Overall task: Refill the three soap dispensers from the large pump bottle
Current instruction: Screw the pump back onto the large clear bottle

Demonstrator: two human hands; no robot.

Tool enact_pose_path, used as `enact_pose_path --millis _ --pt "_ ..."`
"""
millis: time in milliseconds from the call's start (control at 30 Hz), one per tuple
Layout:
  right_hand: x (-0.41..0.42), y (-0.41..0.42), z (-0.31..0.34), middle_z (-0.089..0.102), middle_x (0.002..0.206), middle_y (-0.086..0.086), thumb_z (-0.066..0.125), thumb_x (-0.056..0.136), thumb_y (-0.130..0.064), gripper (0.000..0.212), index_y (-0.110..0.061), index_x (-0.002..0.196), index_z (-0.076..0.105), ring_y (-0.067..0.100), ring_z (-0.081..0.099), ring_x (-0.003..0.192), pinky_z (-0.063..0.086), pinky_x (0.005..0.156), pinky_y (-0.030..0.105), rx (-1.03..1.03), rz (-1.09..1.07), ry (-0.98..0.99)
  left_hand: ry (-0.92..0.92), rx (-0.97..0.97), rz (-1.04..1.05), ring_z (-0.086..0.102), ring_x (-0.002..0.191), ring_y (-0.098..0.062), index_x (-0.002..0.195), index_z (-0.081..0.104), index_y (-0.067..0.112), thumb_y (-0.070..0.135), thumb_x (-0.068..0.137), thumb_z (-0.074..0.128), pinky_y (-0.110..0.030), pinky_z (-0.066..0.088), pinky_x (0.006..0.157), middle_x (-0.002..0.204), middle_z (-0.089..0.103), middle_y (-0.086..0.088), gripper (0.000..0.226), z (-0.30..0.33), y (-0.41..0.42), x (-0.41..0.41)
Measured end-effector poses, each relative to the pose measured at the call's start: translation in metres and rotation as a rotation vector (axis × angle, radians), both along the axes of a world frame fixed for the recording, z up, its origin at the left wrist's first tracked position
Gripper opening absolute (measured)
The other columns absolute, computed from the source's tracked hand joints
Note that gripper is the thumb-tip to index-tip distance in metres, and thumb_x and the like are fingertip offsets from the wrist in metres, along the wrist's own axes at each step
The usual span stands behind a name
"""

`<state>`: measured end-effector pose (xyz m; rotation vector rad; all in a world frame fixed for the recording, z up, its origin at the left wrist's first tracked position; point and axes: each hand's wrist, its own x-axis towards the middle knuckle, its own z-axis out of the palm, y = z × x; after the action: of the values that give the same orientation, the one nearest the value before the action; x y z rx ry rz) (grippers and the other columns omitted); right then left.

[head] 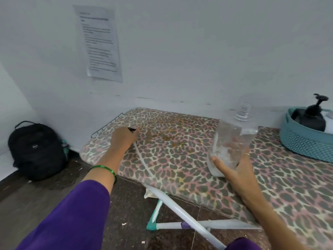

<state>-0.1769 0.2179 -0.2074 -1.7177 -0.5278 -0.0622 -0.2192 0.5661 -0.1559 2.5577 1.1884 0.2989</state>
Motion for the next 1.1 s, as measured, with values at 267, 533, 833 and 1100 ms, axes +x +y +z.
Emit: enact_pose_path --millis 267,533,833,1100 --pt "-0.002 -0.002 0.001 0.056 0.119 -0.026 0.077 0.073 -0.053 0.083 -0.028 0.139 0.034 -0.017 0.054 0.103 0.041 0.079 -0.001 0.015 -0.033 0.031 -0.051 0.026 -0.161 0.047 0.047 -0.017 0.134 0.055 0.013 0.008 0.093 0.054 -0.017 0.039 0.036 0.115 0.065 -0.024 0.042 0.015 0.000 0.026" --pt "-0.002 -0.002 0.003 0.056 0.111 -0.037 0.078 0.073 -0.048 0.074 -0.038 0.133 0.035 -0.017 0.056 0.101 0.042 0.076 -0.001 0.053 -0.010 0.060 -0.992 -0.761 -0.365 0.054 0.045 -0.010 0.097 0.052 0.016 0.032 0.101 0.048 -0.022 0.047 0.049 0.084 0.055 -0.006 0.017 0.160 -0.072 0.049" --pt "-0.001 -0.001 0.003 0.057 0.108 -0.026 0.077 0.068 -0.051 0.070 -0.040 0.124 0.036 -0.015 0.056 0.099 0.042 0.075 0.000 0.042 -0.014 0.056 -1.461 -1.176 -0.778 0.044 0.050 -0.009 0.105 0.050 0.013 0.030 0.104 0.041 -0.018 0.034 0.048 0.073 0.055 -0.004 0.019 0.243 -0.187 0.045" --pt "-0.003 0.000 0.006 0.054 0.113 -0.025 0.076 0.069 -0.051 0.065 -0.056 0.116 0.031 -0.016 0.054 0.101 0.041 0.074 -0.001 0.022 -0.018 0.048 -1.565 -0.873 -0.809 0.040 0.054 -0.011 0.110 0.051 0.010 0.025 0.105 0.039 -0.020 0.033 0.050 0.081 0.051 -0.007 0.020 0.252 -0.234 0.052"
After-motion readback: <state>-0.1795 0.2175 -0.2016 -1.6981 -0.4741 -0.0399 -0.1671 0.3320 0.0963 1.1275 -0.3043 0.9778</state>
